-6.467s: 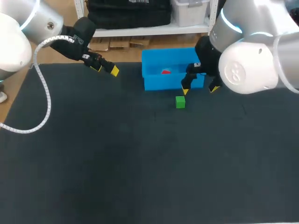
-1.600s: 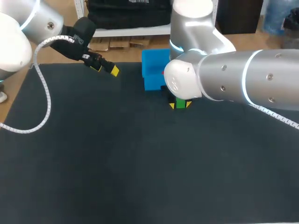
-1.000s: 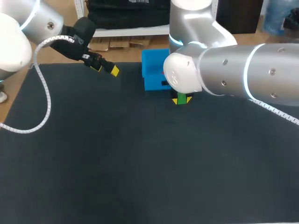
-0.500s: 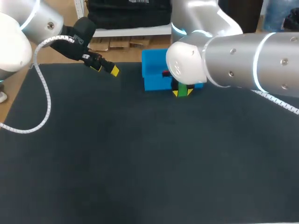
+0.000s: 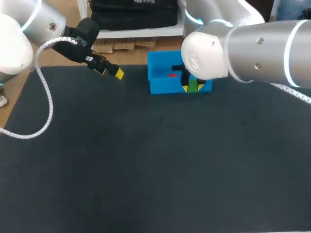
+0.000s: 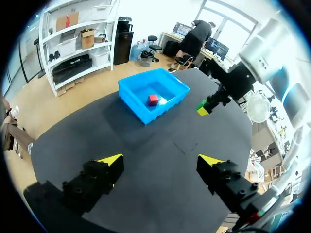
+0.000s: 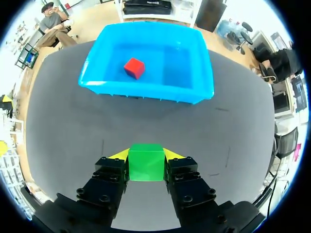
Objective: Use the left arm to pick the red cube and place it into the blue plastic box first, then use the right arm to grasp the green cube and put it into the same blue plastic box after the first action is fully finished.
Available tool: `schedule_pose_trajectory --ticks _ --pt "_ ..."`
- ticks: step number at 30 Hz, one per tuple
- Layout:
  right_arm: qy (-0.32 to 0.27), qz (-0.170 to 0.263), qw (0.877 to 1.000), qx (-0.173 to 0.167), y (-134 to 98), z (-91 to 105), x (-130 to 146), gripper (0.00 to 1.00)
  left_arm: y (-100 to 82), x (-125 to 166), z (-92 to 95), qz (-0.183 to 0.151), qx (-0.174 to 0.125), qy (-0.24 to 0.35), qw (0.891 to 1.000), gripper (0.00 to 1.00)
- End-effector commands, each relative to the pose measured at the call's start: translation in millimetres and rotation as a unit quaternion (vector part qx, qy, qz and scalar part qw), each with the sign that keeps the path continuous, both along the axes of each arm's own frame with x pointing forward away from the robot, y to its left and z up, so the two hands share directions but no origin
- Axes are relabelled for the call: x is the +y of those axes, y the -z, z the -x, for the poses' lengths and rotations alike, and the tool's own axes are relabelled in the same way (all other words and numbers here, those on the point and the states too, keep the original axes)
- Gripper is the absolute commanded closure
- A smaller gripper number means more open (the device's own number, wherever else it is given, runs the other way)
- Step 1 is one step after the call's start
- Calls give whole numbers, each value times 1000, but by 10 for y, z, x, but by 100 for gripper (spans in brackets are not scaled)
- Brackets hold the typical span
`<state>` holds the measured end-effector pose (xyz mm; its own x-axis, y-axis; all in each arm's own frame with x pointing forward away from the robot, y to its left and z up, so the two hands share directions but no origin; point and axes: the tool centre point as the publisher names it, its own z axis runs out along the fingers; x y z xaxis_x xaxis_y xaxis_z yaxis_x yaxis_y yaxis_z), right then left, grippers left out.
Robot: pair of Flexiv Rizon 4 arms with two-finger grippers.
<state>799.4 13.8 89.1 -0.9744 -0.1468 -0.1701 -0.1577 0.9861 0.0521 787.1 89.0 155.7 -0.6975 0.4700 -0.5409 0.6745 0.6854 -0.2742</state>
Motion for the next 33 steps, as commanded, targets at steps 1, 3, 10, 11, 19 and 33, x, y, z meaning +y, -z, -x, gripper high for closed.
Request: schedule_pose_trajectory --ticks 1,3,10,11,19,33 --pt "0 -10 1000 -28 -99 160 -77 100 5 5 -11 1 0 2 1000 0" --pt "-2 -12 999 -31 -130 173 -89 100 5 5 -11 1 0 2 1000 0" --pt "-5 -16 999 -46 -275 211 -121 100 5 5 -11 1 0 2 1000 0" --pt "-6 -17 999 -49 -297 213 -123 100 5 5 -11 1 0 2 1000 0" --pt "-12 -23 997 -67 -461 222 -120 100 5 5 -11 1 0 2 1000 0" --pt "-24 -27 995 -94 -726 167 -142 100 5 5 -11 1 0 2 1000 0"
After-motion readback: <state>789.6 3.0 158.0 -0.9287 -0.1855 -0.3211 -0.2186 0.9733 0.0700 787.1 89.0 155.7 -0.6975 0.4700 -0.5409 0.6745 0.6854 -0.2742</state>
